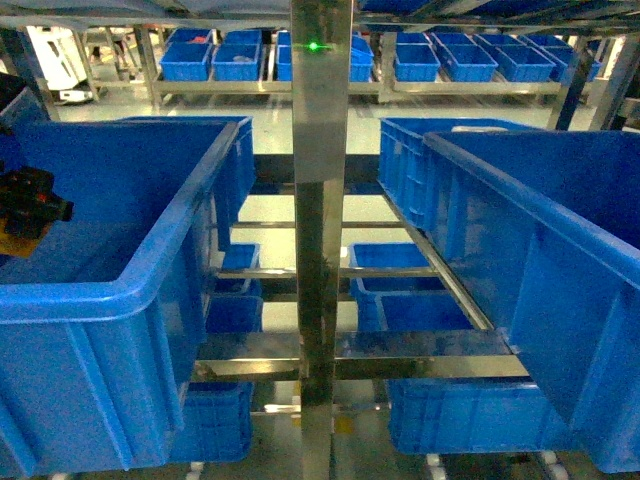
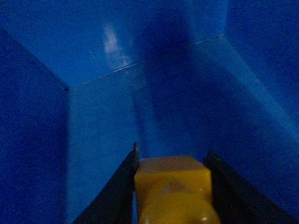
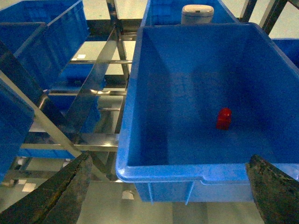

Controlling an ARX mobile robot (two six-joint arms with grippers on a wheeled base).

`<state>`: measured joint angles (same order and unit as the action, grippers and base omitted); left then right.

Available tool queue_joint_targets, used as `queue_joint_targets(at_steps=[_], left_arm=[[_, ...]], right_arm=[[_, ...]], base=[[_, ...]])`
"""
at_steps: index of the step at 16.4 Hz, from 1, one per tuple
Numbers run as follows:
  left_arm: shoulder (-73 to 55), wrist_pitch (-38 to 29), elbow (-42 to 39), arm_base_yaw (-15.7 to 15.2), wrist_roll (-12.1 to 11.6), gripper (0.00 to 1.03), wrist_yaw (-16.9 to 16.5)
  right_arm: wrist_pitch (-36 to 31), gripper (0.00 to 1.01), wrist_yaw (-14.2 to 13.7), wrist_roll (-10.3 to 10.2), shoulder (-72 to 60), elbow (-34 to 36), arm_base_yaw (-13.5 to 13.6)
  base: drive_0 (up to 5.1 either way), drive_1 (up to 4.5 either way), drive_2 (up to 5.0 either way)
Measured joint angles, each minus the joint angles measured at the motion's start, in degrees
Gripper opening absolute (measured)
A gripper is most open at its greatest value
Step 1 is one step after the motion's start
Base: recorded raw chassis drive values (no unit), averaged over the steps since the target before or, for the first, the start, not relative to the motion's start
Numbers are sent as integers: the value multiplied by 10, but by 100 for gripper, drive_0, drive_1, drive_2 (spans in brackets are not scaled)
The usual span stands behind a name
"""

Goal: Sort and place red and yellow blocks in left bins

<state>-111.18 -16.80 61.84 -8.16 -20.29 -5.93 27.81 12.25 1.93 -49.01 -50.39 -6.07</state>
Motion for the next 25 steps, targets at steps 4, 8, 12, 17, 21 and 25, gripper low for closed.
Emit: queue_joint_targets(at_steps=[4,8,12,17,21,25], left_arm=[[73,32,-16,9,20,91,-37],[222,99,-83,19,5,98,-105],[395,121,-108,-31,57,98,-208],[470,91,-128,-7,232,98,-191],[477,6,-163,5,237,89,-106],[549,-88,-299,34,214,59,0]], right_arm=[[0,98,0,0,0,0,0],[0,98,0,0,0,0,0],[0,98,0,0,0,0,0],[0,98,0,0,0,0,0],[-294,73,-99,-10,94,163,35],[-406,42,-120,-11,140,274,64]], base=[[0,0,0],[0,0,0],[0,0,0],[0,0,0],[0,0,0],[0,0,0]])
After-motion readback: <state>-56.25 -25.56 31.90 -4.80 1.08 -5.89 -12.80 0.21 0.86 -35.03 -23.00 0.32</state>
